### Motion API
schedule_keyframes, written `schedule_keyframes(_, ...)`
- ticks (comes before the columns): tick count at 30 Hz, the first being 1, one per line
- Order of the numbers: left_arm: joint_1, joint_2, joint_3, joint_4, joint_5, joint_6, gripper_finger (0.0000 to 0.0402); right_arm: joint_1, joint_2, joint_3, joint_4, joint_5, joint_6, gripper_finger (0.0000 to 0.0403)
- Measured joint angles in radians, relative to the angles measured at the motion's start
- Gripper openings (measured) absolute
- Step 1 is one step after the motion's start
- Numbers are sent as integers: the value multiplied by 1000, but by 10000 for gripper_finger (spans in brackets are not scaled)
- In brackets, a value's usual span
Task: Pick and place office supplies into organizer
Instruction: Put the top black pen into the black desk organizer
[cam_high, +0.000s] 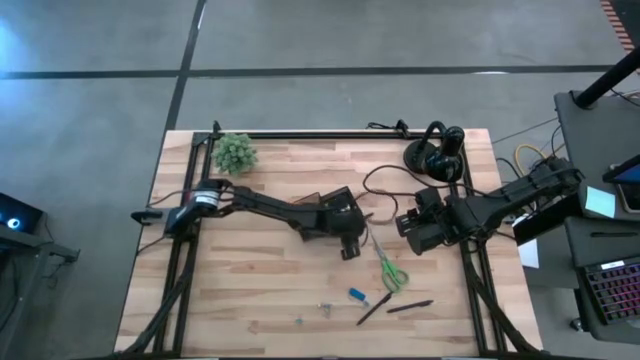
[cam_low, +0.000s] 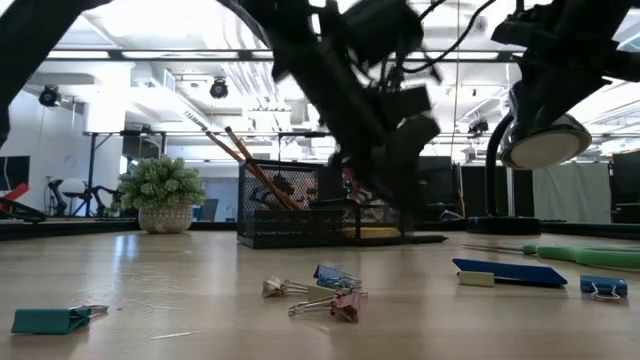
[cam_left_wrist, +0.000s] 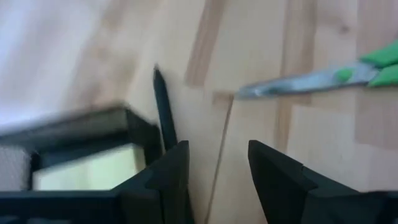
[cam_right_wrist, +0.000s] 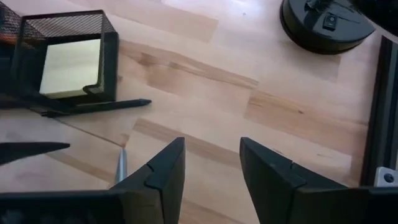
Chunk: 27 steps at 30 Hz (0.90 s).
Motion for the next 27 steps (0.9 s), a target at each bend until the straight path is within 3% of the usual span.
schedule_keyframes(2,23,1,-13,-15,49,-45,152,0,0,-3,-1,0,0,145)
schedule_keyframes(11,70,1,-60,-49,54,-72,152,0,0,-12,0,0,7,141)
schedule_keyframes(27,67,12,-111,51,76,-49,152,0,1,-24,-2,0,8,134)
